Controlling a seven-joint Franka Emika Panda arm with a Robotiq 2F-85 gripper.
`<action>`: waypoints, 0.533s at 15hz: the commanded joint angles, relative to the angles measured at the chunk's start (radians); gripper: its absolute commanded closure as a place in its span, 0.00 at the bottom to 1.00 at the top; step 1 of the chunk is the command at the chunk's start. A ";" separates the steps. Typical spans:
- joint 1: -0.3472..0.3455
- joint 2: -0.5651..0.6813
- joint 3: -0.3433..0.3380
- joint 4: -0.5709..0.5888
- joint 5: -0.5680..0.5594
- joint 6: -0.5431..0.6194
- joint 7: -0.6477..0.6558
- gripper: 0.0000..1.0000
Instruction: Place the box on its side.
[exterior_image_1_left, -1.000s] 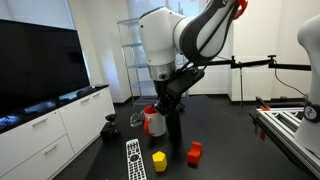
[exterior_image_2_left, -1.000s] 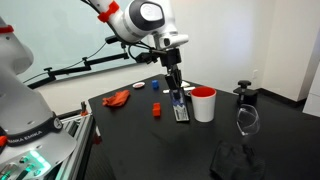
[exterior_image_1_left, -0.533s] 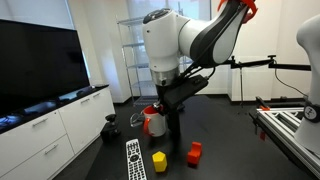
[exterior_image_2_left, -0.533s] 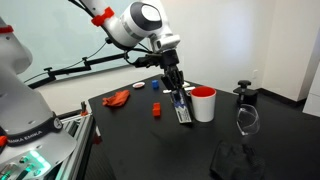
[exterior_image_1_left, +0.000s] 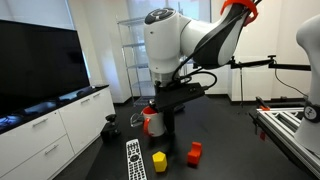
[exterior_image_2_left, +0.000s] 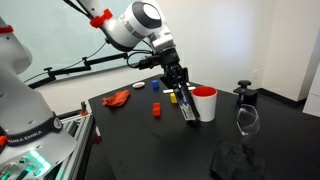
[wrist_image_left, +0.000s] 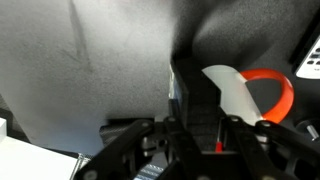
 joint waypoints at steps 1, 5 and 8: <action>0.017 0.013 0.003 0.021 -0.158 -0.041 0.247 0.92; 0.027 0.044 0.019 0.024 -0.253 -0.102 0.393 0.92; 0.032 0.058 0.032 0.026 -0.310 -0.159 0.456 0.92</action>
